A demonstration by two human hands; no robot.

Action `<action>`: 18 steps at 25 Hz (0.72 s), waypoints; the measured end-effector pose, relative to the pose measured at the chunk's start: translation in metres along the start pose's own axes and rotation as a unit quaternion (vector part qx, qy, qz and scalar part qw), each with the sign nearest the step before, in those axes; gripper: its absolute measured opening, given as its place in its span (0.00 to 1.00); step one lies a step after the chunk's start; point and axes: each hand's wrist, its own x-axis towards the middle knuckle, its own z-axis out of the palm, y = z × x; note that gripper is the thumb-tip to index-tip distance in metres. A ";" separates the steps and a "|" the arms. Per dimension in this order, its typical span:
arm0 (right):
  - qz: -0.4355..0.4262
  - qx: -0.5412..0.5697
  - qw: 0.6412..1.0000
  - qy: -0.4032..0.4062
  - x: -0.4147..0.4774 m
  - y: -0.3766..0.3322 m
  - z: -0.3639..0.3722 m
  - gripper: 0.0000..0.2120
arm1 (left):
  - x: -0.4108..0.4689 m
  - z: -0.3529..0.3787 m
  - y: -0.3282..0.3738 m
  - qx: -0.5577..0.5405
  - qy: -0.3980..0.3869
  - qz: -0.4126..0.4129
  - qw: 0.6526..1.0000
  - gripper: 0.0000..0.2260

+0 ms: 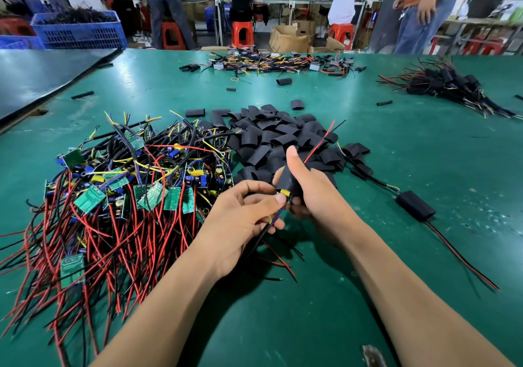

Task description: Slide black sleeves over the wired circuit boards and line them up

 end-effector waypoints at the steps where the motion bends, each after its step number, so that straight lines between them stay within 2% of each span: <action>1: 0.009 0.040 0.999 -0.013 0.000 -0.001 -0.001 0.29 | 0.001 -0.001 0.001 -0.010 0.003 0.001 1.000 0.10; 4: 0.004 0.147 0.987 -0.071 0.000 0.001 -0.004 0.26 | 0.001 -0.002 0.004 -0.049 0.003 -0.006 0.999 0.07; 8: -0.017 0.185 0.978 -0.092 0.001 0.003 -0.003 0.23 | -0.001 -0.002 0.008 -0.079 -0.023 -0.020 0.996 0.11; 15: -0.040 0.174 0.982 -0.061 0.000 0.004 0.004 0.24 | 0.000 -0.004 0.010 -0.084 -0.014 -0.039 0.996 0.08; 18: -0.047 0.145 0.987 -0.048 0.000 0.005 0.006 0.23 | 0.000 -0.005 0.011 -0.085 -0.013 -0.045 0.995 0.11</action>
